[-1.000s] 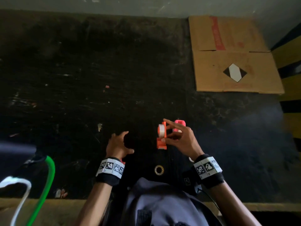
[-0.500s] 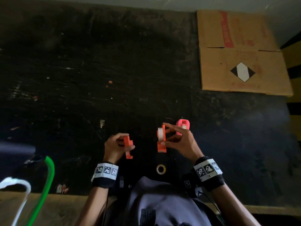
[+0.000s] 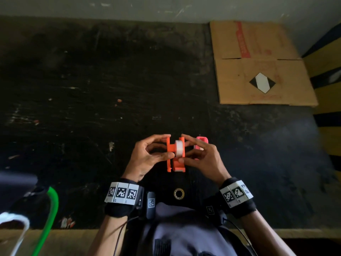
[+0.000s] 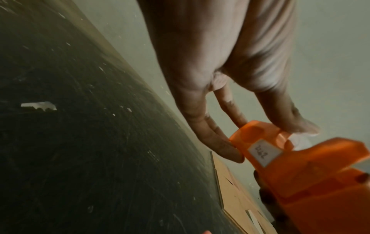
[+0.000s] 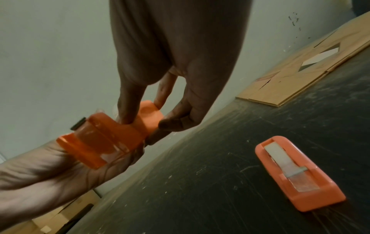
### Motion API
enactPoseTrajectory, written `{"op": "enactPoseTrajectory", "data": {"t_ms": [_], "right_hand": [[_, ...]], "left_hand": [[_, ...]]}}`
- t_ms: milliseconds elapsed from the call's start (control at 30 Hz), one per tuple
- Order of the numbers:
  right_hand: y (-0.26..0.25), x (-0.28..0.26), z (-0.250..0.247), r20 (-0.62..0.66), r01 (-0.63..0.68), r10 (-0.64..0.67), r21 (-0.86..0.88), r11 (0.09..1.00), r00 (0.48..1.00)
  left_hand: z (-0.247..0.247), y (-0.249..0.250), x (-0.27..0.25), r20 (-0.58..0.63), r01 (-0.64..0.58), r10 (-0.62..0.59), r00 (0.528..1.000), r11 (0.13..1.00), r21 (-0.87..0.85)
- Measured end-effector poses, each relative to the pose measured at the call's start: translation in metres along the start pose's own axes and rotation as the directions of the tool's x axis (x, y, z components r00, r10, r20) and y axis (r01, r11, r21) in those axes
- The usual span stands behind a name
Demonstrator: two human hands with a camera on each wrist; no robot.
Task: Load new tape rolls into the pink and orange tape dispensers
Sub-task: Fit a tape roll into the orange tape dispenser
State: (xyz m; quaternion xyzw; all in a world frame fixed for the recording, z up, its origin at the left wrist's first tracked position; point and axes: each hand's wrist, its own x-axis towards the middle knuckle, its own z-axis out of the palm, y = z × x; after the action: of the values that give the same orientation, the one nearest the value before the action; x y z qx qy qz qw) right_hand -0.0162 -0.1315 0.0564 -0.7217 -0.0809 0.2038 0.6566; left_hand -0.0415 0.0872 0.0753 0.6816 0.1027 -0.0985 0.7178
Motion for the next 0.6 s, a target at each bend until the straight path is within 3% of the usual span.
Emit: {"op": "enactPoseTrajectory", "data": {"t_ms": [233, 600], "right_hand": [[-0.001, -0.007, 0.001, 0.018, 0.002, -0.002, -0.007, 1.0, 1.0], [-0.005, -0.011, -0.004, 0.061, -0.022, 0.022, 0.0, 1.0, 0.998]], "left_hand": [[0.006, 0.002, -0.007, 0.024, -0.042, 0.041, 0.999, 0.998, 0.042], [0.003, 0.006, -0.018, 0.105, -0.004, 0.004, 0.994, 1.0, -0.001]]}}
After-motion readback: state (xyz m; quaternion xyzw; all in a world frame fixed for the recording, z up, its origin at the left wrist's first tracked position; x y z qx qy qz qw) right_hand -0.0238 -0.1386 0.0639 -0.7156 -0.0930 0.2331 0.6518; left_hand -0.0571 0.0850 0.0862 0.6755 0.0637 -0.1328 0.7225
